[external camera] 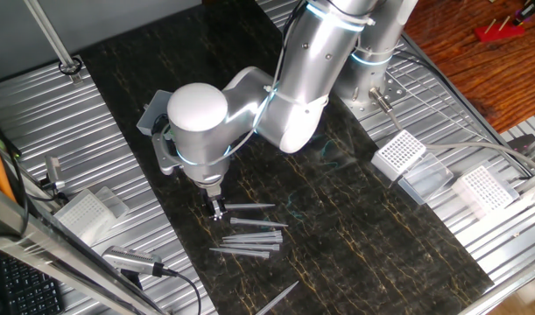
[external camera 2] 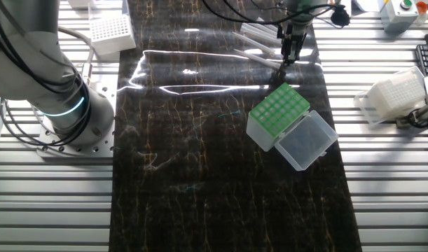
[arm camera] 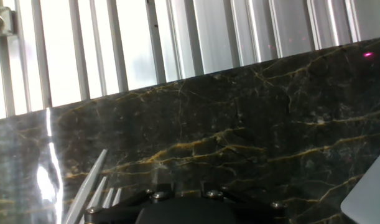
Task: Insert a large pipette tip into the holder for large pipette tips
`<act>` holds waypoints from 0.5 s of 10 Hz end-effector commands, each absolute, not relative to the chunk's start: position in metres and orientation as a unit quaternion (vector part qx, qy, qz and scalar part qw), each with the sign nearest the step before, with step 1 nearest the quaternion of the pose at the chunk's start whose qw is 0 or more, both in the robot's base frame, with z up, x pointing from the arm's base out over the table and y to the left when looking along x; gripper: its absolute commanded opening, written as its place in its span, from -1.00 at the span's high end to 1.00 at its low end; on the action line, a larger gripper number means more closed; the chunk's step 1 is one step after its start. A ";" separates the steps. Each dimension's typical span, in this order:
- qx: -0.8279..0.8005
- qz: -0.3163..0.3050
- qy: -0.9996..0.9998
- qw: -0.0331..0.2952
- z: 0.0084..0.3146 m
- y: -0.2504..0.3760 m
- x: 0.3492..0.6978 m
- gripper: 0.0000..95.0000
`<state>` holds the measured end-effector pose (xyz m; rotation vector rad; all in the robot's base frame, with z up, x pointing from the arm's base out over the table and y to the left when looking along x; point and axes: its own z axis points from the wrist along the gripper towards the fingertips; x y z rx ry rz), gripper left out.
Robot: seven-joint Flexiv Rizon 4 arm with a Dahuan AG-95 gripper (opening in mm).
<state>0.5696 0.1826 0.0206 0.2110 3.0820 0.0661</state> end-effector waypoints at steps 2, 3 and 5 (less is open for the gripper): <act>0.076 0.020 0.997 0.023 0.020 0.181 0.566 0.60; 0.080 0.021 0.996 0.024 0.021 0.181 0.566 0.60; 0.095 0.019 0.995 0.024 0.029 0.180 0.567 0.60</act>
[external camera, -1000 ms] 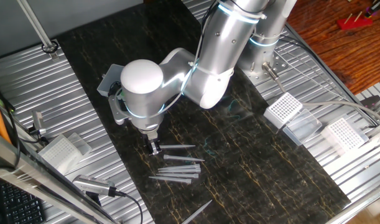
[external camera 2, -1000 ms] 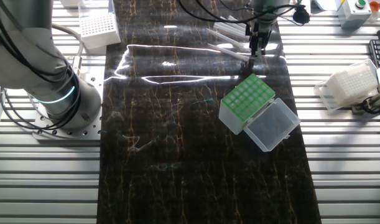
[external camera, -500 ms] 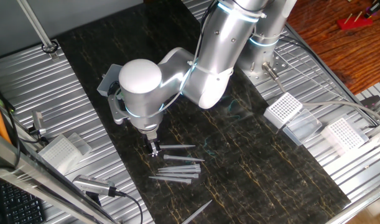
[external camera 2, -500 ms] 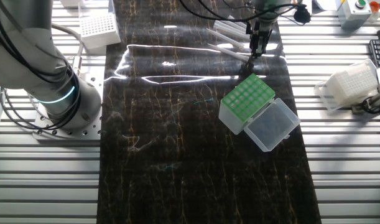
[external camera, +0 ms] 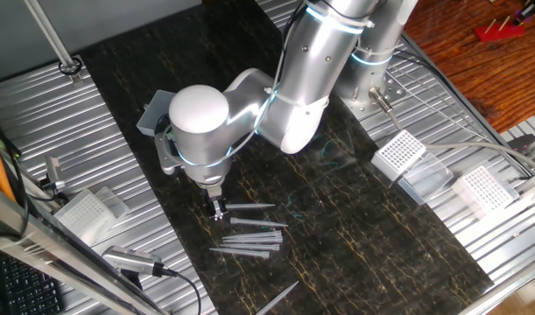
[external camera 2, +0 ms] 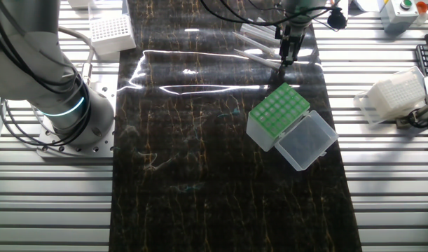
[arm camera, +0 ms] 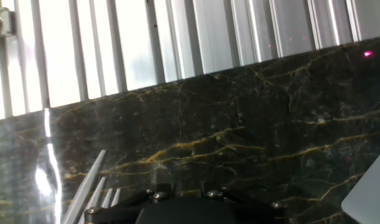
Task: Insert a large pipette tip into the holder for large pipette tips
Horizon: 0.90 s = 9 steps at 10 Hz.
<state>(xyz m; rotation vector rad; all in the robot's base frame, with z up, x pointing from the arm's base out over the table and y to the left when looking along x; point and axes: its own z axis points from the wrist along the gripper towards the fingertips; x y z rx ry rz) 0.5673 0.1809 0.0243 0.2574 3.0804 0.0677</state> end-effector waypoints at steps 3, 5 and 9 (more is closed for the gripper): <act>0.106 0.014 0.994 0.024 0.031 0.177 0.566 0.60; 0.101 0.013 0.994 0.025 0.029 0.170 0.562 0.60; 0.097 0.021 0.995 0.025 0.026 0.169 0.561 0.60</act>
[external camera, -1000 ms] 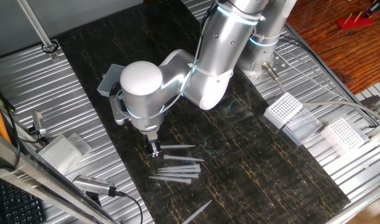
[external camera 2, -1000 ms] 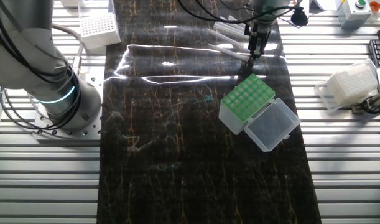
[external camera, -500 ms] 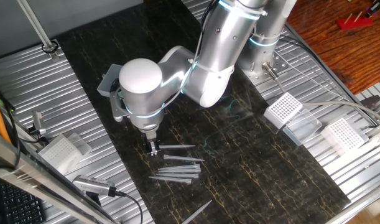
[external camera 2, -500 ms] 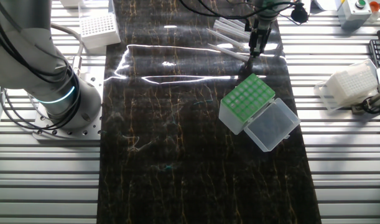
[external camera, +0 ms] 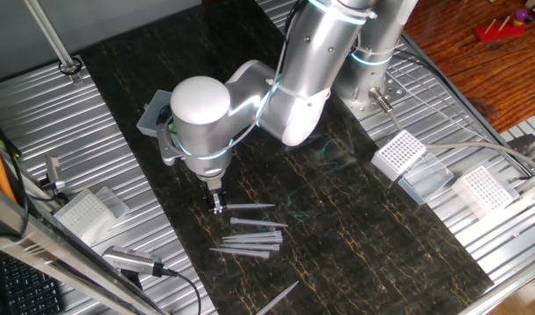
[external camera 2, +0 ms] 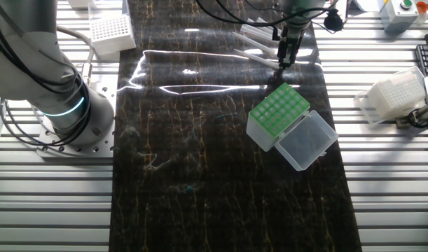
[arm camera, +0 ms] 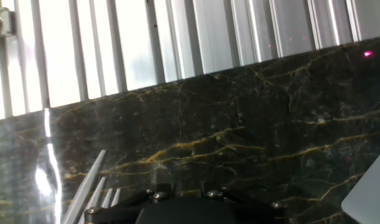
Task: Insert a large pipette tip into the holder for large pipette tips
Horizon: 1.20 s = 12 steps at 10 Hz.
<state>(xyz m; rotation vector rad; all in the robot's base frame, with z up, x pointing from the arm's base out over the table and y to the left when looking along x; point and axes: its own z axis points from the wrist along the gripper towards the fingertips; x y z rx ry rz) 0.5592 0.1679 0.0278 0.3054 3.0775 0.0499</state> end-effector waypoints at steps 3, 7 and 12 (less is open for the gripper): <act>0.093 0.028 0.995 0.027 0.020 0.170 0.560 0.60; 0.099 0.030 0.994 0.025 0.016 0.177 0.557 0.60; 0.103 0.029 0.994 0.025 0.014 0.177 0.557 1.00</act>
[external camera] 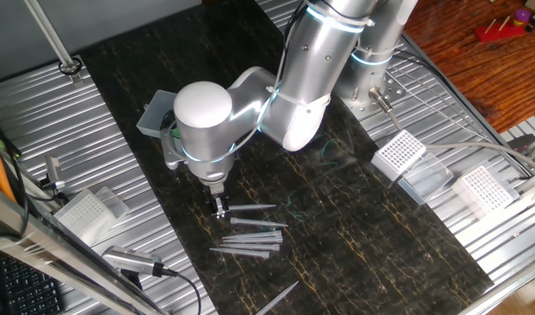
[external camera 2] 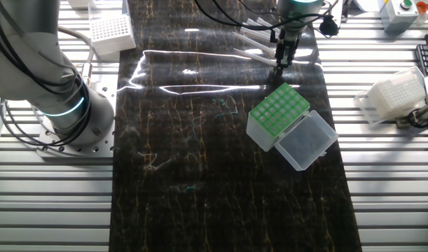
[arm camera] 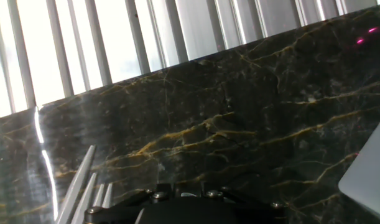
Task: Insert a large pipette tip into the holder for large pipette tips
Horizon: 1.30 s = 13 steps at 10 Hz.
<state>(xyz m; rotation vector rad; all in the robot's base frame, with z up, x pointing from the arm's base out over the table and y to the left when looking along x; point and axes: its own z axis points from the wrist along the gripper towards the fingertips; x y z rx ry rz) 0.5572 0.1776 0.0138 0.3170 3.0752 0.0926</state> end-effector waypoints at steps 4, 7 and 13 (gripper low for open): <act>0.104 0.030 0.994 0.025 0.014 0.177 0.557 1.00; 0.098 0.036 0.994 0.019 0.035 0.177 0.560 1.00; 0.018 0.030 0.999 0.013 0.089 0.144 0.565 1.00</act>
